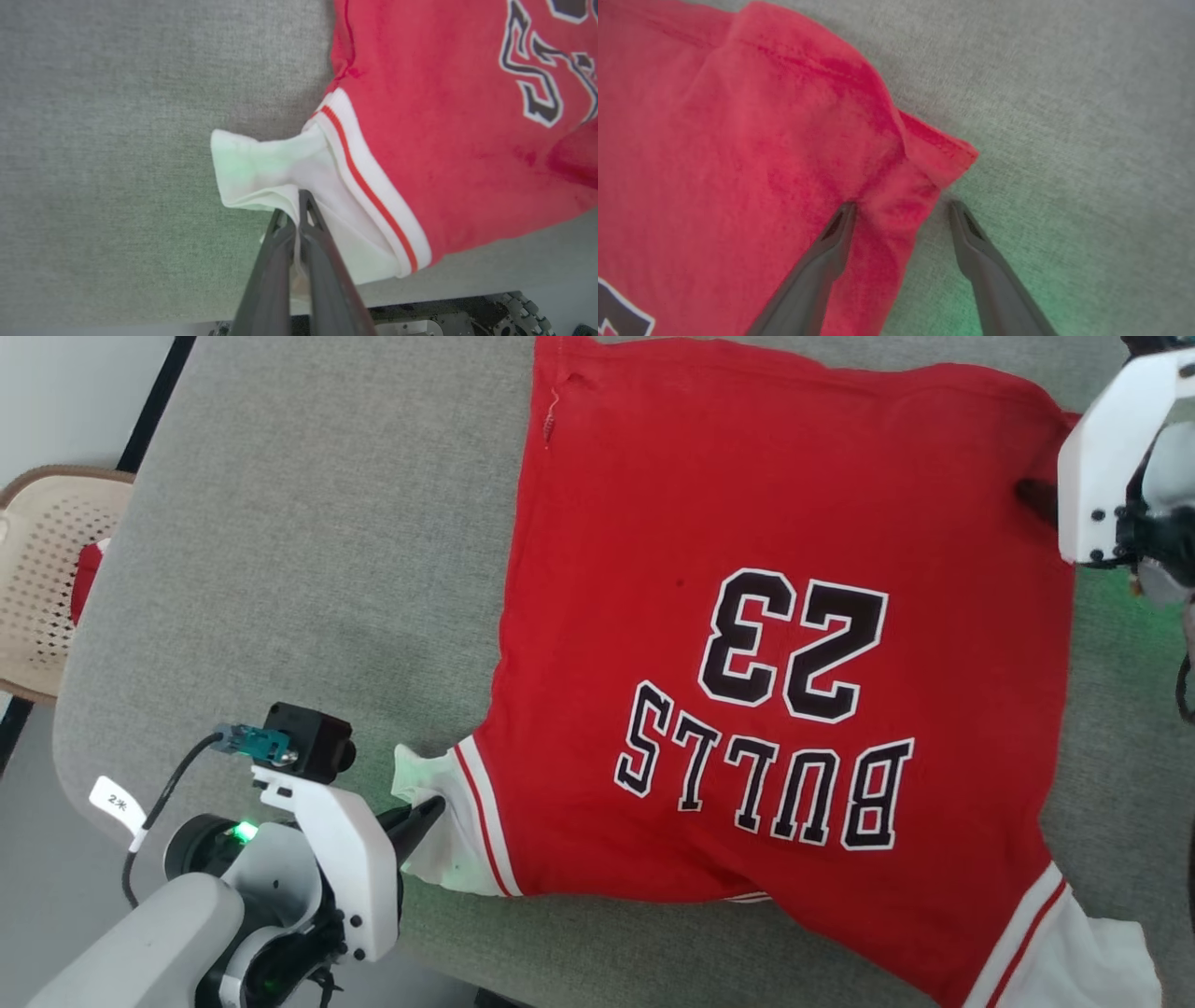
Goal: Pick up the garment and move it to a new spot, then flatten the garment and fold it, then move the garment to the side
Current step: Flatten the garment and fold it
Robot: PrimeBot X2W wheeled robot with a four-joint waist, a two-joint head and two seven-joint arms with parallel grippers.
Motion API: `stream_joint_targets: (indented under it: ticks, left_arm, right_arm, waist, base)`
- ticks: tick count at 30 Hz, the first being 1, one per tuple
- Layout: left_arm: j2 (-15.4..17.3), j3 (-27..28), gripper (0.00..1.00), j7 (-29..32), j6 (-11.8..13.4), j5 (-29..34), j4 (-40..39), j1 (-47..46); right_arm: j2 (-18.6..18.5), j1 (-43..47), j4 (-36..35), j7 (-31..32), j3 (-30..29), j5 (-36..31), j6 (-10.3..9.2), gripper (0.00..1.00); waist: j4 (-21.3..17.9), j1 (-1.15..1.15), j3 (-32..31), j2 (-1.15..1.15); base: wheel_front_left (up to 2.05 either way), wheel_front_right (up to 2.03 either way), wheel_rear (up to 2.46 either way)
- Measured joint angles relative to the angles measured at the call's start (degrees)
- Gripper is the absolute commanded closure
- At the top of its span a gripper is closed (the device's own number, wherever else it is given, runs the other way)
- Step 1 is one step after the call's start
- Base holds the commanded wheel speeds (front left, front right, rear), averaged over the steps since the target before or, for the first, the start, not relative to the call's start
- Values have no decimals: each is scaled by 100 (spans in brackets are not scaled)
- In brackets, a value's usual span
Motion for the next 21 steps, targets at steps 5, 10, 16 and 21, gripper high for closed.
stream_joint_targets:
  ticks: [5, 10, 16, 21]
  left_arm:
    - [-103, -34, 100, -5, -91, -10, 182, -69]
    - [-141, -14, 100, -29, -134, -27, 349, -144]
    - [34, 94, 100, -83, -86, -45, 378, -125]
    - [302, 213, 100, -108, 48, -107, 270, 79]
  right_arm:
    - [-8, -305, 445, 442, 219, 81, -2, 100]
    - [19, -325, 537, 372, 346, 247, -1, 100]
    - [-47, -149, 187, 343, 657, 672, 1, 100]
    - [-299, 328, -466, 437, 915, 1156, 1, 100]
  waist:
    - [51, 0, 19, 0]
    - [-35, 0, -67, 0]
    - [-298, 0, -256, 0]
    - [-605, 0, -474, 0]
  base:
    - [0, 0, 0]
    - [0, 0, 0]
    - [0, 0, 0]
    - [0, 0, 0]
